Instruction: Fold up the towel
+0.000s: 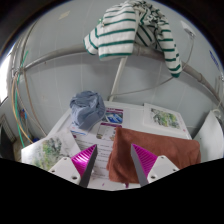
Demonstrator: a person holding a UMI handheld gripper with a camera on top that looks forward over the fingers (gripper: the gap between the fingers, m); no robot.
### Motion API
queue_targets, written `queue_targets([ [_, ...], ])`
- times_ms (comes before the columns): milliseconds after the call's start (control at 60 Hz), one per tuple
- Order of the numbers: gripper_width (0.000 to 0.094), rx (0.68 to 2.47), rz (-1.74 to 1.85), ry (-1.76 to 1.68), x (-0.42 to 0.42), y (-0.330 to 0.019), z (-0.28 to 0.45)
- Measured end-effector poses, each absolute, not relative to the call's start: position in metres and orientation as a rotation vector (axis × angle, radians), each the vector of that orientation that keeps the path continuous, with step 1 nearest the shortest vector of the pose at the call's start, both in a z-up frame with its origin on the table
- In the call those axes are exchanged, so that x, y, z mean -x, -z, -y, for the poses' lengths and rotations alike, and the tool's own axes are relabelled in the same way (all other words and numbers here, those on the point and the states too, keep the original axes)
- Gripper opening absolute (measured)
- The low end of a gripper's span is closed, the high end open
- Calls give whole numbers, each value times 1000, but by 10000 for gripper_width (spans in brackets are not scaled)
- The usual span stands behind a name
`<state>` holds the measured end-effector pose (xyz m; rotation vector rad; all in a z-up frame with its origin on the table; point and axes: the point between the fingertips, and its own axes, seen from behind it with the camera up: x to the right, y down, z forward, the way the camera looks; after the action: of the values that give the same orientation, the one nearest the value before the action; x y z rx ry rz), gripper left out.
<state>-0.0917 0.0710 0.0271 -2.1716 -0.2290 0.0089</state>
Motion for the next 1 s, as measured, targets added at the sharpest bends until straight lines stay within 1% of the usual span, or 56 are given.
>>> queue_targets([
  [33,661,2183,242,-9,88,-19,-80],
  [83,572,2209,259,0,81,-5,-87],
  [100,582,2220,268,-4,81,0,-89],
  [117,509,2232,277,-9,82,7,-90],
  [133,397,2247,286,-13,82,14,-89],
  [150,412,2252,298,-30,84,14,-89],
  [167,329,2221,292,-39,85,10,-94],
  [200,163,2219,295,4,75,12,-95],
  [217,62,2205,297,30,70,11,-98],
  [317,33,2157,350,49,72,13,-97],
  [367,14,2160,346,38,71,11,-95],
  [433,10,2171,338,-28,74,6,-94],
  [467,10,2161,331,-67,74,-4,-93],
  [517,10,2107,325,-108,66,-33,-95],
  [600,10,2025,266,-81,18,-78,-100],
  [667,9,2006,181,-41,-33,-97,-101],
  [717,10,2018,106,-14,-77,-100,-98],
  [767,10,2031,38,38,-122,-97,-95],
  [817,11,2052,-13,110,-168,-84,-90],
  [900,10,2136,-56,202,-214,-50,-78],
  [1000,17,2224,-72,250,-245,-1,-66],
])
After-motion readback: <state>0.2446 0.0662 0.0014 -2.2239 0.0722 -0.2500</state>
